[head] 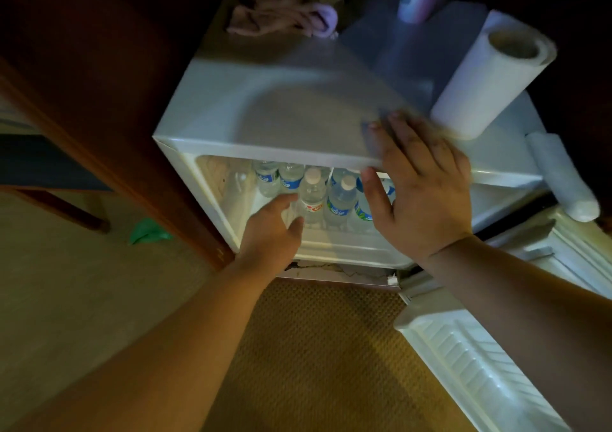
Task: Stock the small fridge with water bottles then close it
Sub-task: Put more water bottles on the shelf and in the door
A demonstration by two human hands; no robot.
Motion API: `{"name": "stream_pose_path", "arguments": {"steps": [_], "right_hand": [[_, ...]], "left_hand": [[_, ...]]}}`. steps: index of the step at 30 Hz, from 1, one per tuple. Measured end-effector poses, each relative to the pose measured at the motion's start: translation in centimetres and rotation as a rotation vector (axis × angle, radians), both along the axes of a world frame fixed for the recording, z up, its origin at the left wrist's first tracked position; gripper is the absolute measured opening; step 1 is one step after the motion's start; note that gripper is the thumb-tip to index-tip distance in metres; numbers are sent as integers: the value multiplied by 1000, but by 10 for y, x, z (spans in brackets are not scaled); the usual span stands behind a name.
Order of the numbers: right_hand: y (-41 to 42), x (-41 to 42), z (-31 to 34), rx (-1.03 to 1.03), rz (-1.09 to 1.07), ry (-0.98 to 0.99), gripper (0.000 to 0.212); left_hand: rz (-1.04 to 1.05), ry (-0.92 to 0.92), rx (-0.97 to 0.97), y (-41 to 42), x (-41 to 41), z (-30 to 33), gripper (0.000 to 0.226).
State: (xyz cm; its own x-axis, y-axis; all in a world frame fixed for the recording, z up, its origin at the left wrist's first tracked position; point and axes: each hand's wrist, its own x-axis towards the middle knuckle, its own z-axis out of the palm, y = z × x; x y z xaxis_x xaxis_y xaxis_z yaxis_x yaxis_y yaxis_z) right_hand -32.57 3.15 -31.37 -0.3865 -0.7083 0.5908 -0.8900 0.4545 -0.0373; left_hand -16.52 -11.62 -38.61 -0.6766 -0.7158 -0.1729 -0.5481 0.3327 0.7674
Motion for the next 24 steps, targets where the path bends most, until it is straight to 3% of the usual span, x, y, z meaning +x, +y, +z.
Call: {"name": "stream_pose_path", "arguments": {"steps": [4,8,17,21,24], "right_hand": [[2,7,22,139,-14,-177,59],[18,29,81,246,22,-317,65],[110,132,338,-253,116,-335,55],[137,137,444,-322,157,-296,53],[148,125,494,-307,204,-230,42]], "left_hand": [[77,9,58,35,47,41,37],[142,136,54,61,84,124,30],[71,371,-360,112,133,409,20],[121,486,-490,124,140,523,21],[147,512,-456,129,136,576,24]]}}
